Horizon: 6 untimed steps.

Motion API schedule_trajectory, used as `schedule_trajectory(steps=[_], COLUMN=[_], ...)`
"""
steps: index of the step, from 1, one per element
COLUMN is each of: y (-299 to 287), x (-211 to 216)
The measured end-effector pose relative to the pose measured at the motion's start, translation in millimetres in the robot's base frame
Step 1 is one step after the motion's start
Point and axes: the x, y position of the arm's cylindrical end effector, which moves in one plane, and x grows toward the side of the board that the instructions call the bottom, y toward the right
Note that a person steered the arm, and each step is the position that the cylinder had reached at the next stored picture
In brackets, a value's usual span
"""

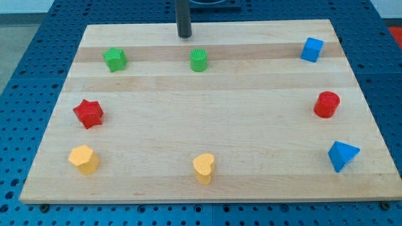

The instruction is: Slightly push the green circle downwards

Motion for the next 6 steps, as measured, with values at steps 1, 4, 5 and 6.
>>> schedule_trajectory(steps=[1,4,5,6], y=[11.6,55.7,50.2,50.1], x=[0.4,38.6,65.3,83.5])
